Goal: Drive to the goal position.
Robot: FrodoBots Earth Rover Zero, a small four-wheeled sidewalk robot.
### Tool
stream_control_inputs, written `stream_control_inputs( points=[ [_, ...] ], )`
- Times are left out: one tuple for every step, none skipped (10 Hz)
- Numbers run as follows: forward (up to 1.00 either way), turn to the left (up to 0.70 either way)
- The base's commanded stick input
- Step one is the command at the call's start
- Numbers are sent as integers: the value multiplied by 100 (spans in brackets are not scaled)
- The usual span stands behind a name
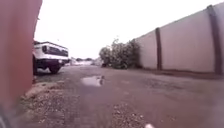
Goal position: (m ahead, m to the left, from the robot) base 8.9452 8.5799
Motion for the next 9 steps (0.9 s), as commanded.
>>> stream_control_inputs(
  points=[
    [45,0],
    [45,0],
    [45,0],
    [45,0],
    [45,0],
    [45,0],
    [45,0],
    [45,0],
    [45,0]
  ],
)
